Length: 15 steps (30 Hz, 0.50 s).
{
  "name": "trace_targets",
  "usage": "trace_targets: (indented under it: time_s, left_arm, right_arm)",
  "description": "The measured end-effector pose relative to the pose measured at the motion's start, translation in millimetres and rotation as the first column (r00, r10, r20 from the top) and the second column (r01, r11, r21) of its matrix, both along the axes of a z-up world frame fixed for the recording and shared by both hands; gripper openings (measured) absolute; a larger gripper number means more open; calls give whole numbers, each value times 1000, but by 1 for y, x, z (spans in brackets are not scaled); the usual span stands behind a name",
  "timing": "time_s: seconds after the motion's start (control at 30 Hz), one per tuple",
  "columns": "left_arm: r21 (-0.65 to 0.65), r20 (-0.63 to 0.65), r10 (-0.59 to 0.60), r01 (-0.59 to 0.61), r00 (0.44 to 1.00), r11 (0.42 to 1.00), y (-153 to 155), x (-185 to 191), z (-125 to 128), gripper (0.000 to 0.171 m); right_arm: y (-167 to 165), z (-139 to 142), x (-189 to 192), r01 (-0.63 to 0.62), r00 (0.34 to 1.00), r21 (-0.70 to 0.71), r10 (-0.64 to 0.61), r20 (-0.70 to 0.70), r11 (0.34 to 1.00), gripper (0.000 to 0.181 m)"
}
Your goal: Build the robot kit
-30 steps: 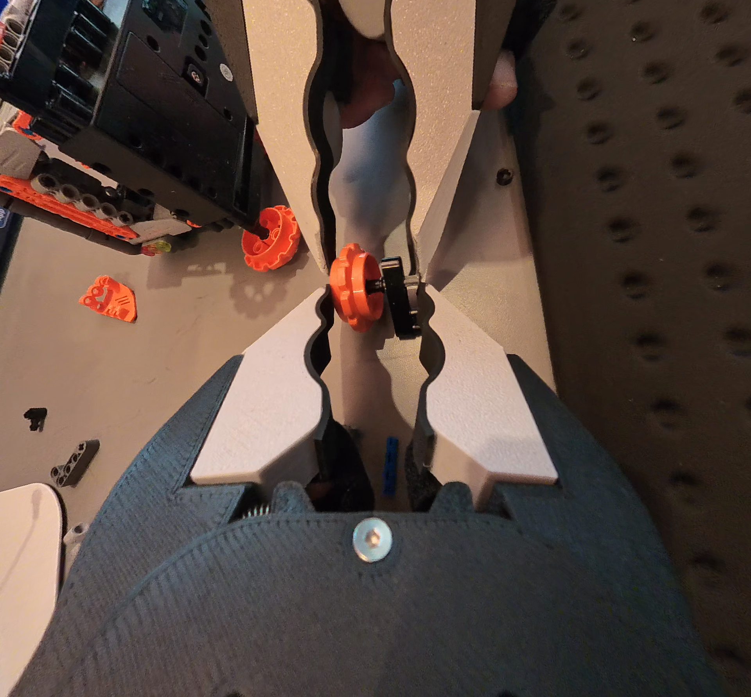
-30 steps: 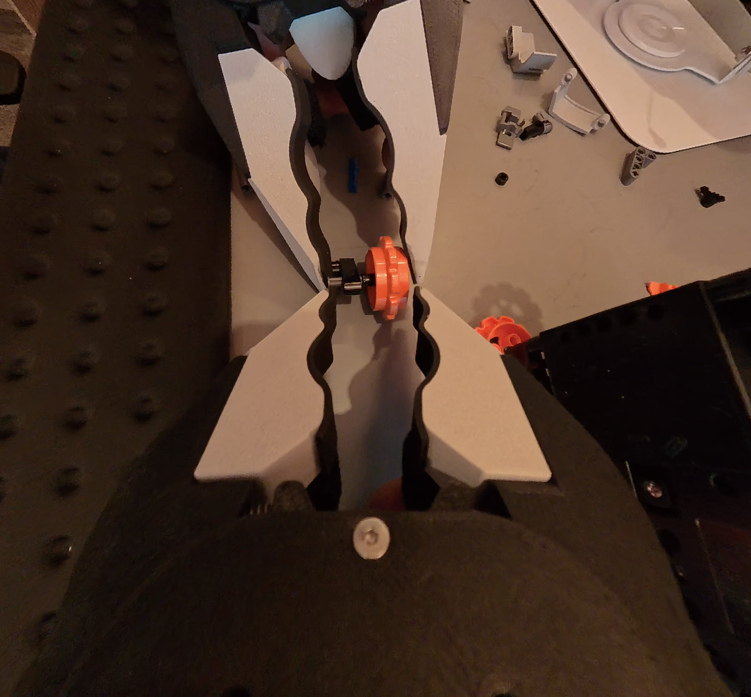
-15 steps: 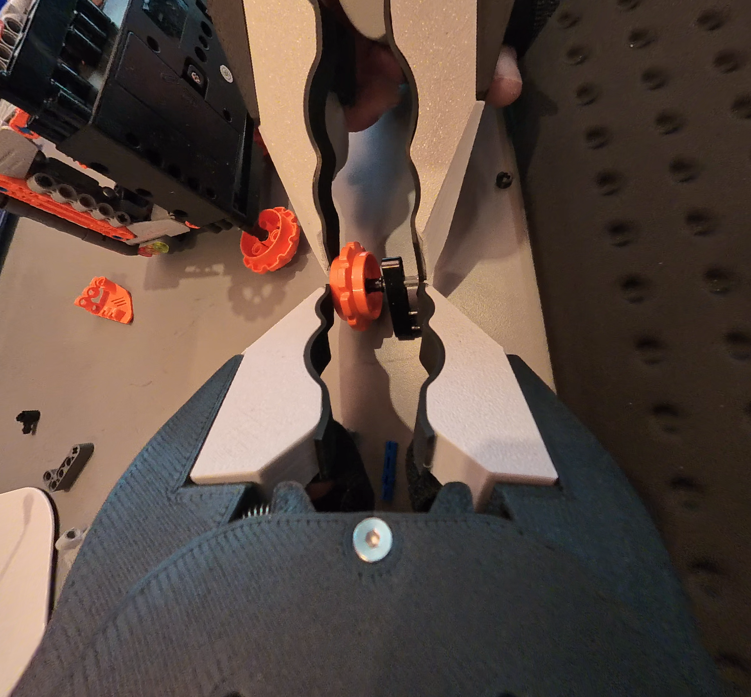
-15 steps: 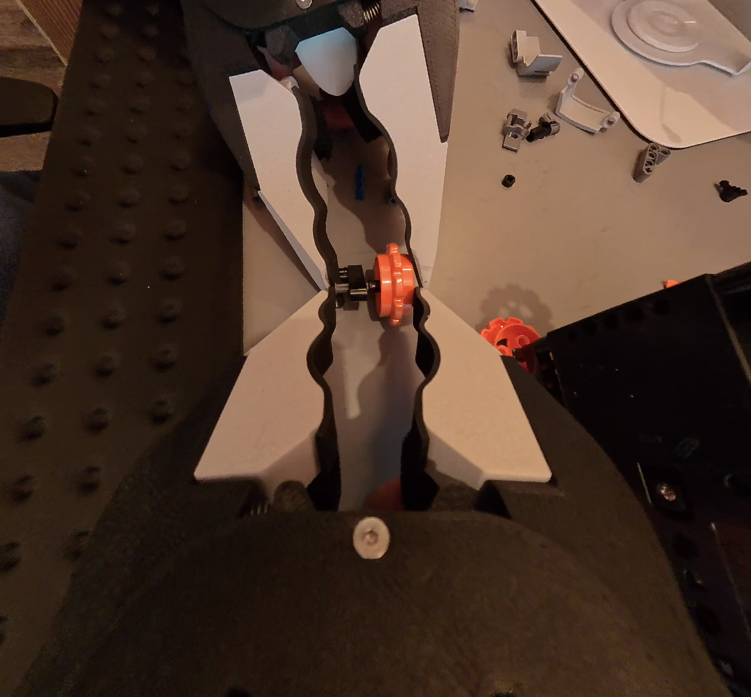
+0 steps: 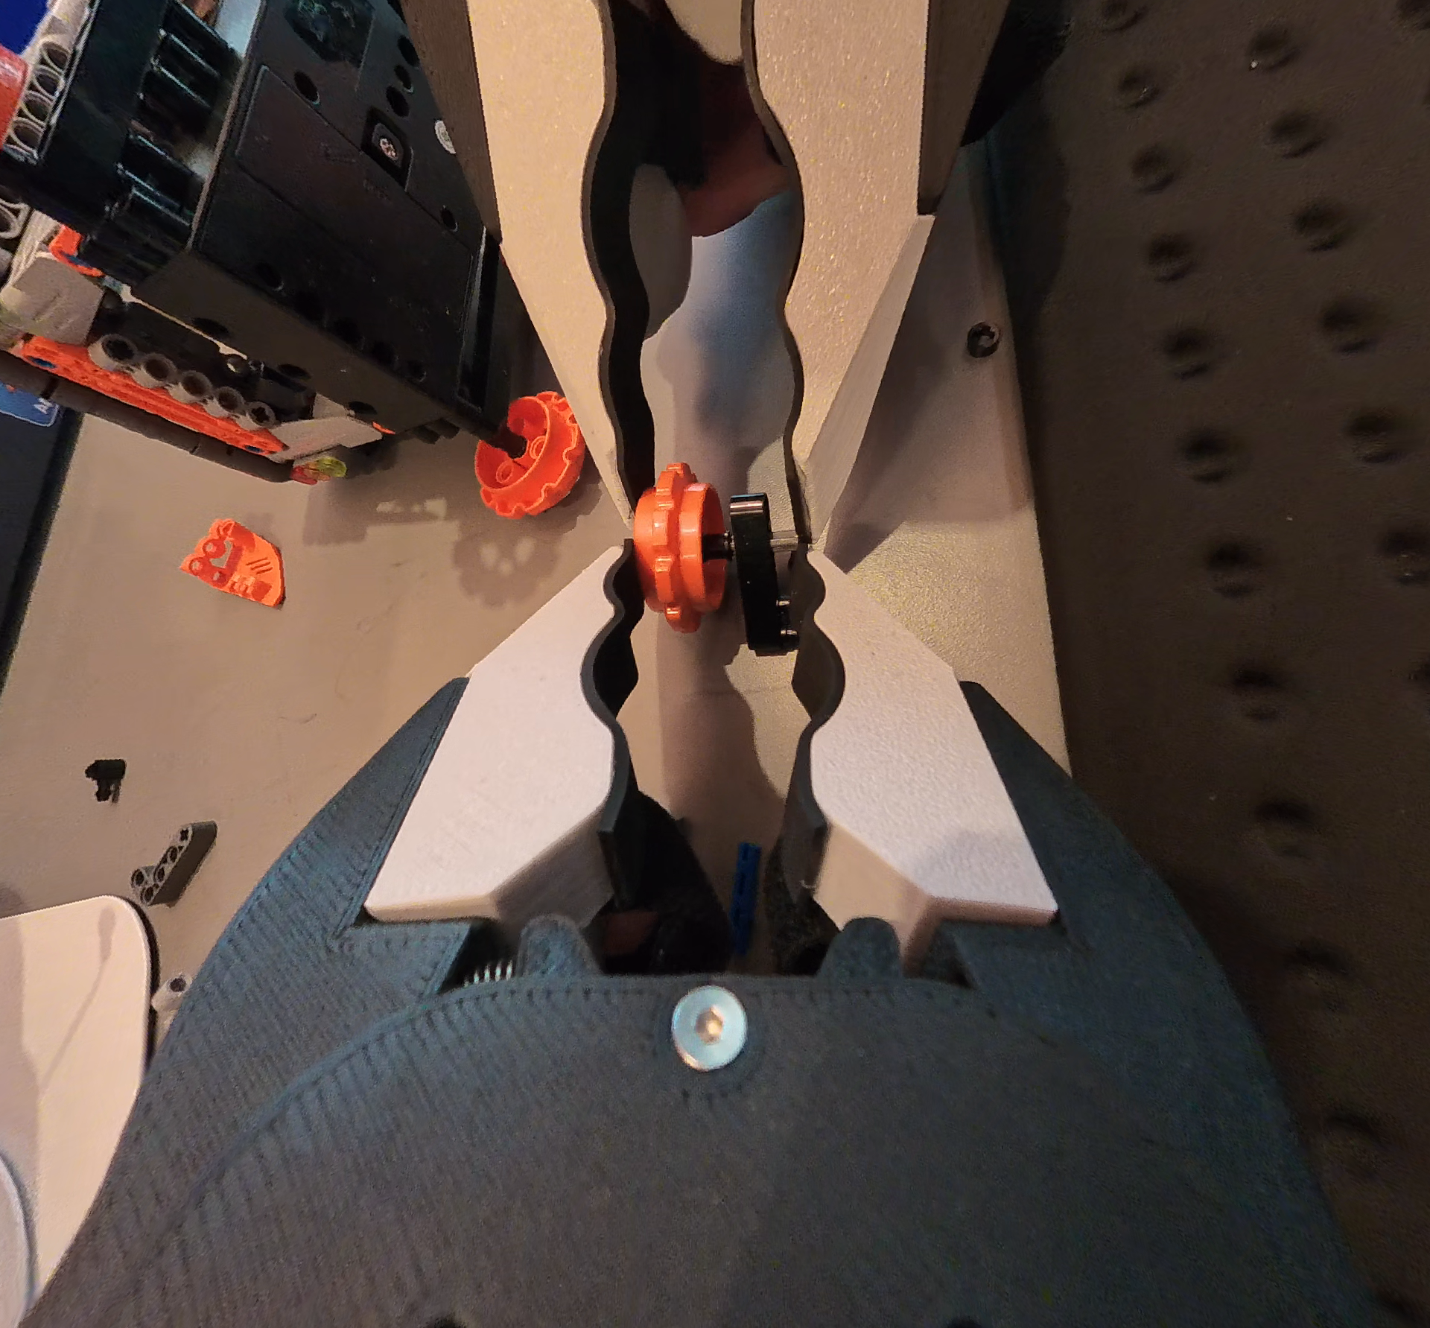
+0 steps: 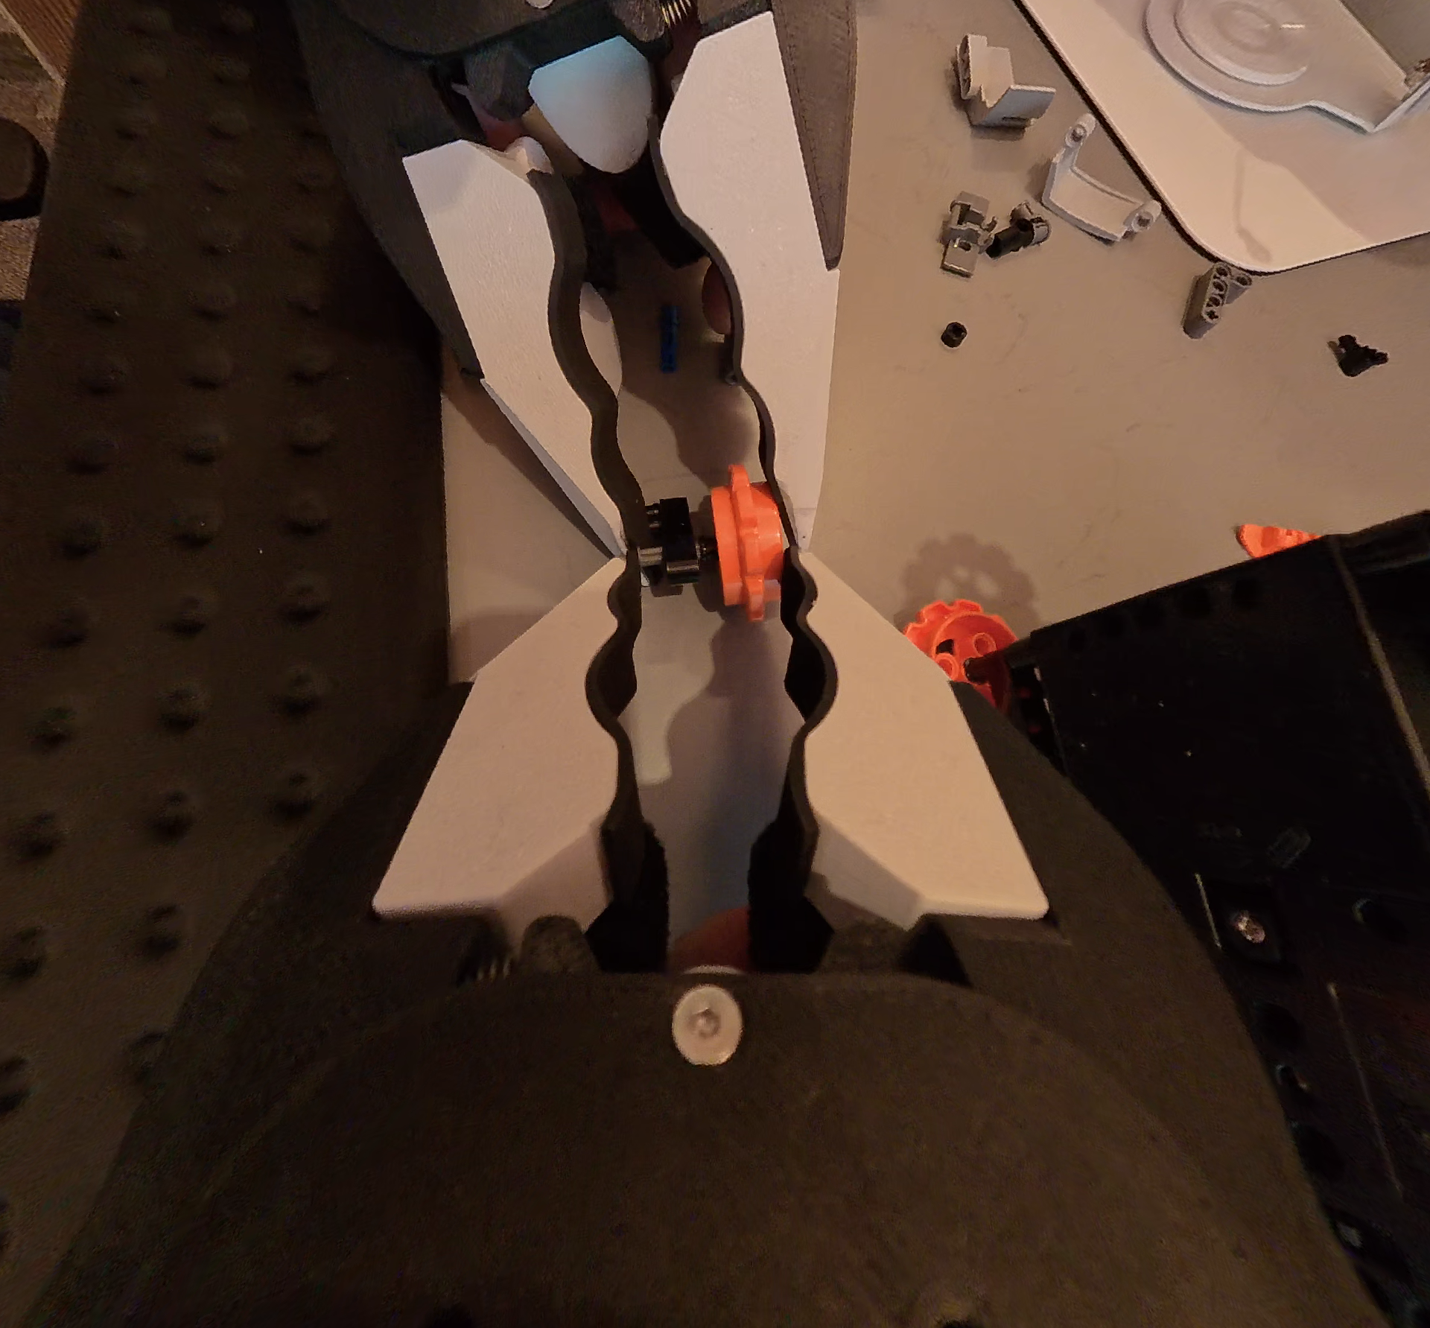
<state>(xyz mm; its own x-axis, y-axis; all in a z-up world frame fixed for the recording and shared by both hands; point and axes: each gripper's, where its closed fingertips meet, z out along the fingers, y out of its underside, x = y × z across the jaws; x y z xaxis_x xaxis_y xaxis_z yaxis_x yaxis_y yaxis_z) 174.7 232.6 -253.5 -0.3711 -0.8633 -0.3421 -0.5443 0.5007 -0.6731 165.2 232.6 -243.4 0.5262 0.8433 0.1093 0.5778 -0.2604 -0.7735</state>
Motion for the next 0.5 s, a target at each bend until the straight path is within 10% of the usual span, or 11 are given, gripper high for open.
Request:
trace_targets:
  time_s: [0.5]
  left_arm:
    - [-3,-29,11,-11,1000,1000,2,-2,-1,40]
  right_arm:
    - [1,-1,0,-1,999,-41,-1,-48,999,35]
